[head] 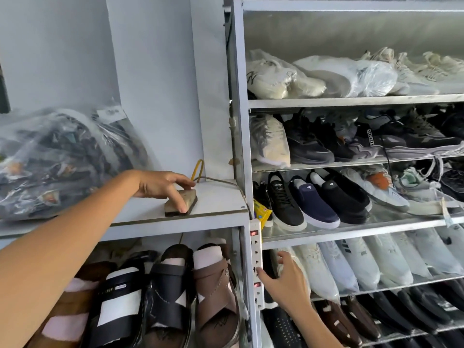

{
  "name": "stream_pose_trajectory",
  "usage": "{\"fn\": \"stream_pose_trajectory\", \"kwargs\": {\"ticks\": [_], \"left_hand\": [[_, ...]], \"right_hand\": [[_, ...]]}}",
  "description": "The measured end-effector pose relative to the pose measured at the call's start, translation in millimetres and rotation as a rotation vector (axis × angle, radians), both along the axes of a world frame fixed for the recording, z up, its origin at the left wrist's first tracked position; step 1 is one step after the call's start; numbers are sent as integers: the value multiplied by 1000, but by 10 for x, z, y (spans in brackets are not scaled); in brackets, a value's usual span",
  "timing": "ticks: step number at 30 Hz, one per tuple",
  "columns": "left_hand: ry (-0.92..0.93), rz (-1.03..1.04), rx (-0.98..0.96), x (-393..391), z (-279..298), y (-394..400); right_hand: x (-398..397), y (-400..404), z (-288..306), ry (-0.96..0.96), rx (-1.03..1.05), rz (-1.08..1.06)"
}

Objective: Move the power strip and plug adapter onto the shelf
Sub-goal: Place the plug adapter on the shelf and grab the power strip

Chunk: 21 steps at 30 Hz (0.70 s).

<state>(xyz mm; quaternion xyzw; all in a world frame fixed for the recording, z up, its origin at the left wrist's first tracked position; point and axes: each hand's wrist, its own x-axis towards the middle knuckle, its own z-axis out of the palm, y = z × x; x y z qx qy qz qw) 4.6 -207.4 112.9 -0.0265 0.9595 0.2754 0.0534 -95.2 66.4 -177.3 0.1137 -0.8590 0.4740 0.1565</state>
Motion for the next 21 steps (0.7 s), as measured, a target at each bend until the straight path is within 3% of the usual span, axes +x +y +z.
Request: {"fn": "stream_pose_trajectory", "kwargs": {"ticks": [5,12,19,21], "left_hand": [[98,-25,45,33,-107,-90],[124,-30,44,22,-147,-169],[118,-57,42,-25,-143,-200],[115,-68,33,-42,-135,-212]], "right_hand": [[-220,-333,-175,-123,46,101],[-214,-565,-392,-100,114,-27],[-36,-357,-392,-47,-66,-47],[40,-197,-381,34,-33,-51]]}}
